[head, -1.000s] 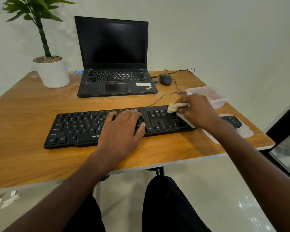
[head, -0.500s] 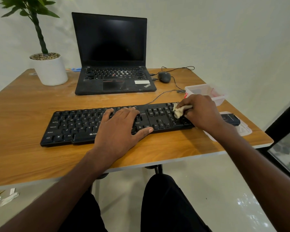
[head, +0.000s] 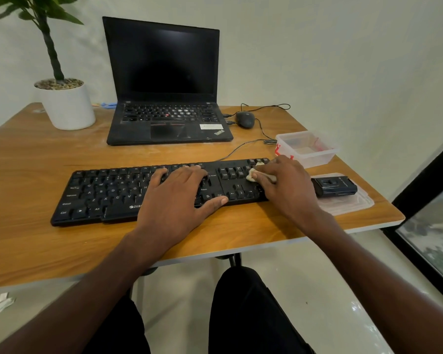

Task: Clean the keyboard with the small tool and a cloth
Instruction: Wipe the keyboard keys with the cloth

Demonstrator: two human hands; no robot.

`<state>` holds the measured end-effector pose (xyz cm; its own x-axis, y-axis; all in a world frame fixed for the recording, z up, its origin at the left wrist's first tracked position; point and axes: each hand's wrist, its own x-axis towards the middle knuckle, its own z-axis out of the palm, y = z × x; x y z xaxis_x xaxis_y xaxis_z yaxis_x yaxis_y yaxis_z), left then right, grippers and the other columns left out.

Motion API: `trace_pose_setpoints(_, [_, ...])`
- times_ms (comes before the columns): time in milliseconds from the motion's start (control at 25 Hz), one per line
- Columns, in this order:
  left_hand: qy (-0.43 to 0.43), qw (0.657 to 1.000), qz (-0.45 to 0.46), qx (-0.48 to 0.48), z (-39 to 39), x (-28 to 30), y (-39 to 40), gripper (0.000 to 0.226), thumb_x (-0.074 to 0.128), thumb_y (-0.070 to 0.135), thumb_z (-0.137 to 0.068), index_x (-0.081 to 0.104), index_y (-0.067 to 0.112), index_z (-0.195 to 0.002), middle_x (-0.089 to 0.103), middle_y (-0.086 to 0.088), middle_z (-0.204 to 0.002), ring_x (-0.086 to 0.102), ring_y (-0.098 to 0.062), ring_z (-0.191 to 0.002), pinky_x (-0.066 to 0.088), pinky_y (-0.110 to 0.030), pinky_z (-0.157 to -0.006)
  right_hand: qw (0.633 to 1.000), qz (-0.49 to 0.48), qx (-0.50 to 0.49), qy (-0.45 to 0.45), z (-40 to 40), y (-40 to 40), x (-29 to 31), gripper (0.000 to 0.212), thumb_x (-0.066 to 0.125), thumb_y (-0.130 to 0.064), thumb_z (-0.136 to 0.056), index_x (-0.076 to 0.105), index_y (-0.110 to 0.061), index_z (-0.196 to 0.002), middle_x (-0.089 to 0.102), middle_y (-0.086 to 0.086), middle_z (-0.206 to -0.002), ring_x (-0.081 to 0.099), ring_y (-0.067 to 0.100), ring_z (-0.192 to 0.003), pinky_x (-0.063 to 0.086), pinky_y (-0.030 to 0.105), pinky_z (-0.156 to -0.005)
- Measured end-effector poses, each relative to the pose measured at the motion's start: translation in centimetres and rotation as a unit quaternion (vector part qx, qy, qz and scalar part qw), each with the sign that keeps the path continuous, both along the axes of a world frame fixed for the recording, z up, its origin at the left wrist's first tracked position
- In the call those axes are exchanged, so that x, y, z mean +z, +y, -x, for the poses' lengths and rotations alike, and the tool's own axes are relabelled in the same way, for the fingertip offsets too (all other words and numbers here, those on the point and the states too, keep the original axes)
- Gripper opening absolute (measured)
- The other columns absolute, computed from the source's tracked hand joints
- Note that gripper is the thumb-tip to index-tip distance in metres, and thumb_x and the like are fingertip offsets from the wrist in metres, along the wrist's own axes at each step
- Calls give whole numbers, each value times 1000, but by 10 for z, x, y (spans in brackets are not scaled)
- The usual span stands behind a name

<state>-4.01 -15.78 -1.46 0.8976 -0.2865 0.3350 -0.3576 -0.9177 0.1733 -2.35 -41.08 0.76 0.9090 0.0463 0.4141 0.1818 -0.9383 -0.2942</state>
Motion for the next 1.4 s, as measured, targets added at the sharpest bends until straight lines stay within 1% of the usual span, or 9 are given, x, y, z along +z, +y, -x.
trace_pose_setpoints(200, [2, 1000, -2, 3, -2, -2, 0, 84, 24, 90, -93, 44, 33, -152, 48, 8, -160, 41, -11, -149, 19, -51, -129, 991, -57, -96, -80, 4, -9, 5, 20, 75, -29, -93, 73, -24, -111, 69, 1, -111, 64, 20, -98, 52, 34, -79])
trace_pose_setpoints(400, [3, 1000, -3, 4, -3, -2, 0, 87, 21, 91, -91, 44, 33, -151, 49, 8, -160, 42, -12, -148, 22, -50, -128, 996, -12, 80, -29, -5, 10, 2, 16, 71, -24, -96, 79, -21, -110, 69, -4, -117, 60, 14, -108, 49, 33, -92])
trace_pose_setpoints(480, [6, 1000, -5, 4, -3, -2, 0, 86, 22, 92, -92, 44, 34, -152, 48, 8, -160, 41, -12, -149, 22, -50, -128, 996, 0, 88, -1, -8, 4, 5, 19, 69, -19, -97, 78, -21, -113, 65, -2, -123, 58, 15, -112, 48, 32, -94])
trace_pose_setpoints(680, [14, 1000, -1, -3, -3, -2, 1, 85, 23, 90, -93, 42, 33, -153, 45, 8, -163, 38, -11, -151, 19, -50, -129, 997, -26, -69, -34, -5, -14, 12, 47, 76, -10, -91, 63, -20, -135, 67, 7, -129, 63, 24, -114, 53, 42, -97])
trace_pose_setpoints(840, [12, 1000, 2, -2, -2, -1, 0, 84, 25, 89, -93, 42, 33, -153, 45, 7, -162, 38, -11, -151, 19, -49, -129, 990, -128, 53, -21, -1, 9, 11, 40, 81, -18, -87, 70, -23, -125, 74, -4, -118, 66, 13, -108, 55, 38, -97])
trace_pose_setpoints(920, [13, 1000, 3, -2, -2, -1, 0, 84, 26, 88, -93, 43, 33, -153, 45, 8, -162, 38, -11, -151, 18, -48, -129, 990, -108, 89, 0, 1, 9, 12, 31, 81, -16, -88, 75, -23, -118, 75, -6, -115, 65, 10, -105, 56, 37, -94])
trace_pose_setpoints(1120, [11, 1000, 1, 0, -2, -1, 0, 85, 25, 88, -93, 42, 32, -155, 44, 8, -163, 37, -11, -152, 16, -48, -130, 996, -58, -71, -5, -4, -23, 17, 25, 75, -9, -91, 79, -16, -115, 76, 6, -116, 66, 19, -108, 49, 32, -88])
trace_pose_setpoints(1200, [13, 1000, 2, 0, -1, -1, -1, 85, 25, 88, -93, 42, 32, -155, 44, 8, -163, 36, -11, -152, 15, -48, -130, 992, -4, -123, 0, -2, -26, 18, 24, 74, -10, -92, 78, -13, -116, 75, 10, -120, 67, 28, -115, 51, 38, -92])
trace_pose_setpoints(1400, [17, 1000, 2, 0, -1, 0, -2, 85, 25, 88, -93, 41, 32, -155, 44, 7, -163, 37, -12, -152, 16, -49, -130, 996, -22, -82, 9, 5, -9, 20, 28, 72, -4, -91, 77, -14, -117, 75, 9, -116, 67, 25, -108, 48, 34, -86])
